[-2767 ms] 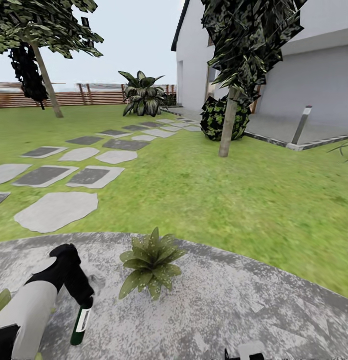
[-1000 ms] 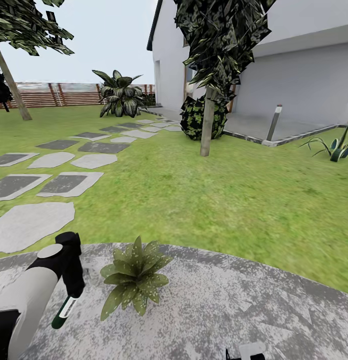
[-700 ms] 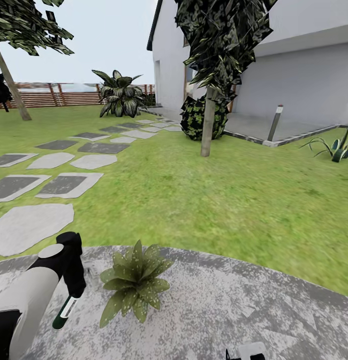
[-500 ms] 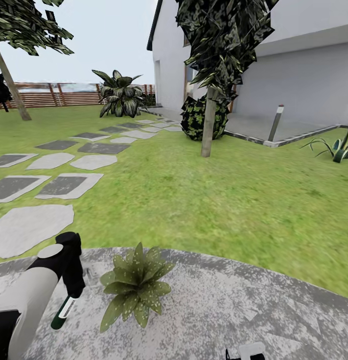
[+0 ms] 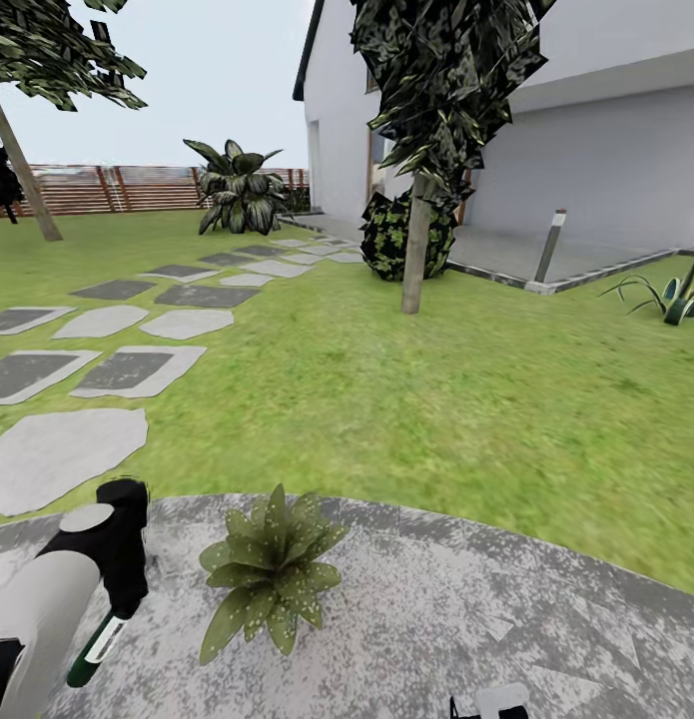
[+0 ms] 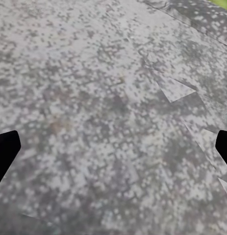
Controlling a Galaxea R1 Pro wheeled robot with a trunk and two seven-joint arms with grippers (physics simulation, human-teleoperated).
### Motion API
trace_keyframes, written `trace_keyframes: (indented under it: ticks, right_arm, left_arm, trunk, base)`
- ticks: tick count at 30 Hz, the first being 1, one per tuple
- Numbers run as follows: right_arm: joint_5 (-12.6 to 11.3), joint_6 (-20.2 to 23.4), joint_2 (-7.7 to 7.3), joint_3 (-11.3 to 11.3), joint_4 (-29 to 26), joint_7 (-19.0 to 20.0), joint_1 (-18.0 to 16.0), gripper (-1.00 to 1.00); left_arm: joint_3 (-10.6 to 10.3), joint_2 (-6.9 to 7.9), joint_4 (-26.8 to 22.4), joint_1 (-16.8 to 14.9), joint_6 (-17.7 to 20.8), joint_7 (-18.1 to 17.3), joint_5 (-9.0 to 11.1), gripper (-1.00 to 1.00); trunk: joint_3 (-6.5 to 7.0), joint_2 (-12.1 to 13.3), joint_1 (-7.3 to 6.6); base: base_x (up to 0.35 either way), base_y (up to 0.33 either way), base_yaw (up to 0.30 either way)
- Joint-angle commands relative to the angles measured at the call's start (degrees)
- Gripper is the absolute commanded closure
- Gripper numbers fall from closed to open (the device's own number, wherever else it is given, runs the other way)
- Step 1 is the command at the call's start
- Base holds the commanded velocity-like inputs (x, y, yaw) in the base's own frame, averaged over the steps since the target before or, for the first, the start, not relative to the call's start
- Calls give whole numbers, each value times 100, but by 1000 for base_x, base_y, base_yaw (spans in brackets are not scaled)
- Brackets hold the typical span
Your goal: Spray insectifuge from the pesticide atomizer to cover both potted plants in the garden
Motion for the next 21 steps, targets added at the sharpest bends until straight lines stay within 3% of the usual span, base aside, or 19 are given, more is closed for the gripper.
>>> trace_keyframes:
  ticks: [1, 3, 6, 8, 10, 12, 21]
  right_arm:
    - [60, 4, 2, 17, 6, -60, -4, -100]
    - [60, 4, 4, 17, 8, -60, -4, -100]
    - [62, 4, 5, 24, 10, -60, -4, -100]
    - [63, 4, 5, 25, 12, -60, -4, -100]
    - [66, 4, 6, 26, 12, -60, -4, -100]
    - [64, 4, 6, 26, 13, -60, -4, -100]
    - [69, 4, 6, 26, 13, -60, -4, -100]
  left_arm:
    - [34, 28, -8, 64, 55, -42, -46, 100]
    - [39, 151, -10, 155, 46, -42, -34, 100]
    - [39, 182, -9, 177, 46, -42, 2, 100]
    - [38, 118, 0, 182, 48, -42, 23, 100]
    - [43, -70, -1, 194, 49, -42, 35, 100]
    - [49, -166, -1, 198, 56, -42, 45, 100]
    - [339, -170, 75, 246, 58, -42, 43, 100]
  trunk:
    - [-5, -2, -1]
    - [-5, -2, -1]
    - [-5, -2, -1]
    - [-5, -2, -1]
    - [-5, -2, -1]
    - [-5, -2, -1]
    - [-5, -2, -1]
  base:
    - [0, 0, 0]
    - [0, 0, 0]
    - [0, 0, 0]
    - [0, 0, 0]
    - [0, 0, 0]
    - [0, 0, 0]
    - [-194, 67, 0]
